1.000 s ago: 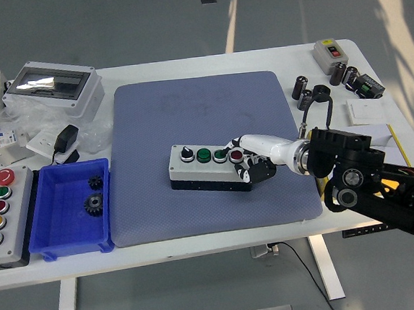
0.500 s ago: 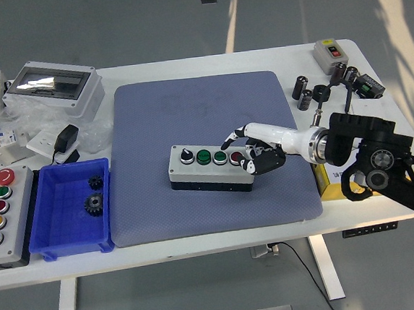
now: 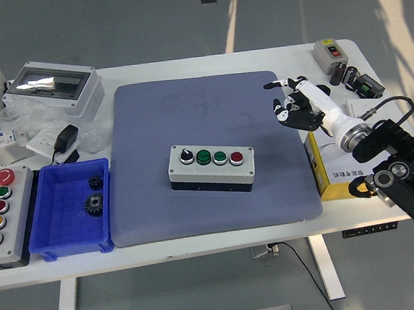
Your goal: Pick up the button,place it on the desk,press the button,press the button
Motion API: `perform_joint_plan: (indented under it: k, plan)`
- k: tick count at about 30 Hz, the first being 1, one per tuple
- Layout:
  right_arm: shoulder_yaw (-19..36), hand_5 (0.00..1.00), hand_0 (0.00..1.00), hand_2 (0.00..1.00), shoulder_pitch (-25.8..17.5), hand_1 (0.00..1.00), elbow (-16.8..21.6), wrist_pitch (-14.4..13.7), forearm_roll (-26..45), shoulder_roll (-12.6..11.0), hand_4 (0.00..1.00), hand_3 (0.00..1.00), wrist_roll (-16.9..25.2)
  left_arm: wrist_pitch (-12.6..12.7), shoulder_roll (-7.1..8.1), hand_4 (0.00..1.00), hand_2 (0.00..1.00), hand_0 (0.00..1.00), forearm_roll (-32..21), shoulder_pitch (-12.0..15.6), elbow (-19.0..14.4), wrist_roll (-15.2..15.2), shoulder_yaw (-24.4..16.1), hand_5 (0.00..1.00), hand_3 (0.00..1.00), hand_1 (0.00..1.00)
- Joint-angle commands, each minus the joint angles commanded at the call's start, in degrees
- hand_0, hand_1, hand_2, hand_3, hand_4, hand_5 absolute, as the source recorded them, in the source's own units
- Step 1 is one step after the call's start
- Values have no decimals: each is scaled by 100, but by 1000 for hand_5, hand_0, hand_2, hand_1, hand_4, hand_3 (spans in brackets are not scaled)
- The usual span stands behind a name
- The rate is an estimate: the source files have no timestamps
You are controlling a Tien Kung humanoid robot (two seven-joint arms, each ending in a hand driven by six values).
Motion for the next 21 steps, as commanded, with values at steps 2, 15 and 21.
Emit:
perform_joint_plan:
  k: [2,15,21]
  plan:
    - [83,9,2,174,-62,44,-57,-361,-14,72,266,767,273,-3,-6,554,532,623,7,-5,0,-1,0,159,596,570]
    - [248,225,605,695,-427,675,3,-1890,144,280,630,778,1424,11,19,556,533,622,91,-60,0,-28,-44,161,597,571]
    - [365,256,694,741,-536,742,22,-1938,196,317,658,788,1537,20,42,558,534,622,60,-105,0,-40,-38,162,598,571]
